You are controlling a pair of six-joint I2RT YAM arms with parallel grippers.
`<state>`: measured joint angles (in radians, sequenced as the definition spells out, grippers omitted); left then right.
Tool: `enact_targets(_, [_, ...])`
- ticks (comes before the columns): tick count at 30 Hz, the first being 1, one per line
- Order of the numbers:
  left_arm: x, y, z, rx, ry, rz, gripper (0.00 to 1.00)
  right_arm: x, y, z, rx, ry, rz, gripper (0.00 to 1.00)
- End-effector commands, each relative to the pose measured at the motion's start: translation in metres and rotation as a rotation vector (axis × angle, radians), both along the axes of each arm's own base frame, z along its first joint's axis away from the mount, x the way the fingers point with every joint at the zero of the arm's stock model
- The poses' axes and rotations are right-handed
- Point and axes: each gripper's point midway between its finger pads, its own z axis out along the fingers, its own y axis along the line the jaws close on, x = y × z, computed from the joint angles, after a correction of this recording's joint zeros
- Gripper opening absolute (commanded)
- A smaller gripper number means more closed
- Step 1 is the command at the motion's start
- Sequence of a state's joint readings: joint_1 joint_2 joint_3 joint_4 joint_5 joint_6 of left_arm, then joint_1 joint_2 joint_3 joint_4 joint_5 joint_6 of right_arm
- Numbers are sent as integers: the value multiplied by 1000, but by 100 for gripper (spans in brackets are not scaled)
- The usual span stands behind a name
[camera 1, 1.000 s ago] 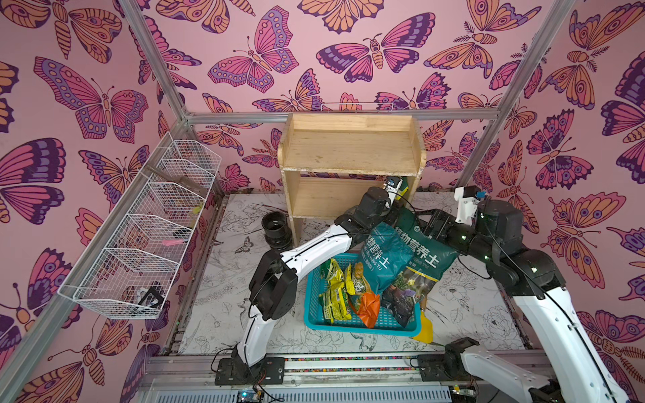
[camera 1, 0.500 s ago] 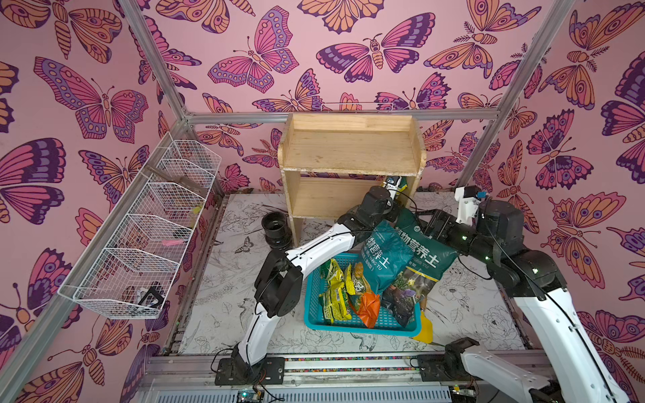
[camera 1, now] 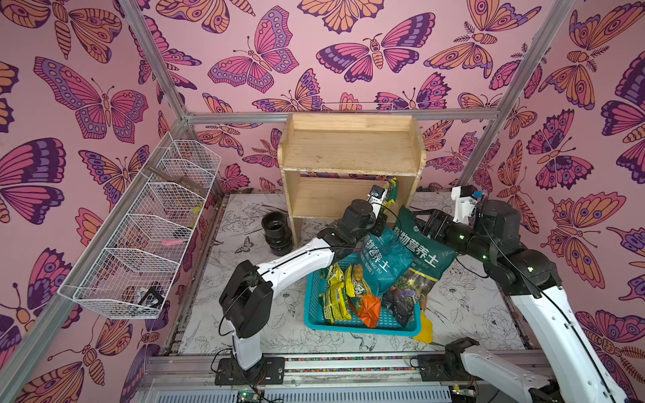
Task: Take down the fertilizer bag from the shelf
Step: Pick up the fertilizer bag from the shelf.
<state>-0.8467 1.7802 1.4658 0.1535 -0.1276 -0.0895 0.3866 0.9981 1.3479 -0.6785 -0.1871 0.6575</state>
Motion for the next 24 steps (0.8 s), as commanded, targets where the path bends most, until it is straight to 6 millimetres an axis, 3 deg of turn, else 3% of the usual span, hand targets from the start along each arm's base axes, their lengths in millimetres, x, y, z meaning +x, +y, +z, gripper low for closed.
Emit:
enact_targets(1, [-8,12,19,-27,-54,16,0,9,17,-3,52,9,50,73])
enact_targets(8, [-13,19,15,-20,-55,17,0,33,51,-4,38,-3,78,81])
enact_targets(16, [-13,18,16,-20,-67,15,0,76,54,-10,41,-33,-35,82])
enact_targets(24, [-13,17,17,-18,-80,7,0,99,67,-8,58,-55,-44,80])
